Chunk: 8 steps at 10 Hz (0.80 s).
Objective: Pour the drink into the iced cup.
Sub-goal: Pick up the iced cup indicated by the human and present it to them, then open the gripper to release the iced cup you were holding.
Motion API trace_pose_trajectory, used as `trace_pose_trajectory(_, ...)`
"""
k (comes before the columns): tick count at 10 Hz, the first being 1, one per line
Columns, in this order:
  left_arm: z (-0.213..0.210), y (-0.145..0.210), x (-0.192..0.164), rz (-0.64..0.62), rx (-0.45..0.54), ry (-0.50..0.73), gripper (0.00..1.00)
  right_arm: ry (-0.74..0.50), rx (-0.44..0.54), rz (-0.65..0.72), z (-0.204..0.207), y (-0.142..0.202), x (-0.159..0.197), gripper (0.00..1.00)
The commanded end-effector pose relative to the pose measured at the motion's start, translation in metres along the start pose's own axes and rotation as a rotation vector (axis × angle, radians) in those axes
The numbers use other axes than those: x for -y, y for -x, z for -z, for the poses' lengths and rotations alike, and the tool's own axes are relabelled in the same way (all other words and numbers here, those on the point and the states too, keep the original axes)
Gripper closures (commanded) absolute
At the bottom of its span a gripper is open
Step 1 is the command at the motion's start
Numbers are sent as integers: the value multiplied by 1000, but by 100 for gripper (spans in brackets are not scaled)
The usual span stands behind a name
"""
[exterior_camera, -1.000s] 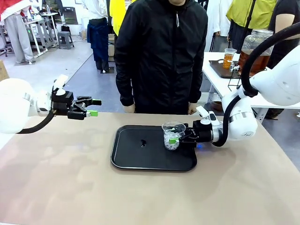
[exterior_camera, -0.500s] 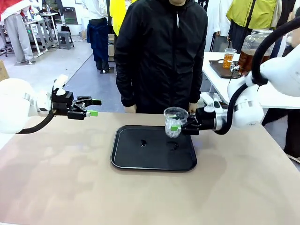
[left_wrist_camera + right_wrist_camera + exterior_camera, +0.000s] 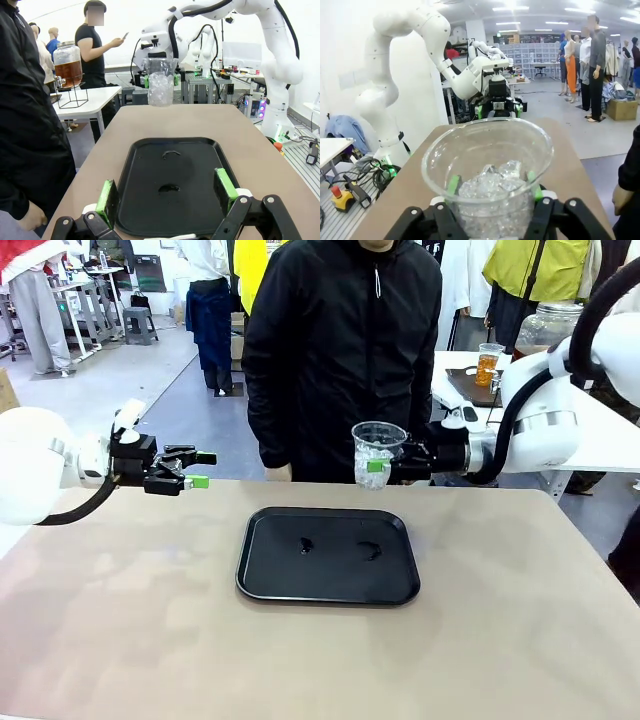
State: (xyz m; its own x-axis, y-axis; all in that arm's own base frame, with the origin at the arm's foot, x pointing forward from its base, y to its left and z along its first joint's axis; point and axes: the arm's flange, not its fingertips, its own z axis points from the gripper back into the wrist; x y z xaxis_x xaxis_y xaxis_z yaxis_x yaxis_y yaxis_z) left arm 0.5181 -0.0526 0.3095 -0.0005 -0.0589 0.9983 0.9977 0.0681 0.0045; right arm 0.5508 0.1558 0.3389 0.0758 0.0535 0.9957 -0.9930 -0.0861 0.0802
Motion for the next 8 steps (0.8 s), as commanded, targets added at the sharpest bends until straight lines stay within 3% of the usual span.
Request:
trace_pose_trajectory(1, 2, -3, 0, 3, 6, -10, 0, -29, -18, 27, 5, -8, 9, 35)
trace_pose_trajectory(8, 2, -3, 0, 3, 6, -10, 0, 0, 0, 0, 0, 0, 0, 35)
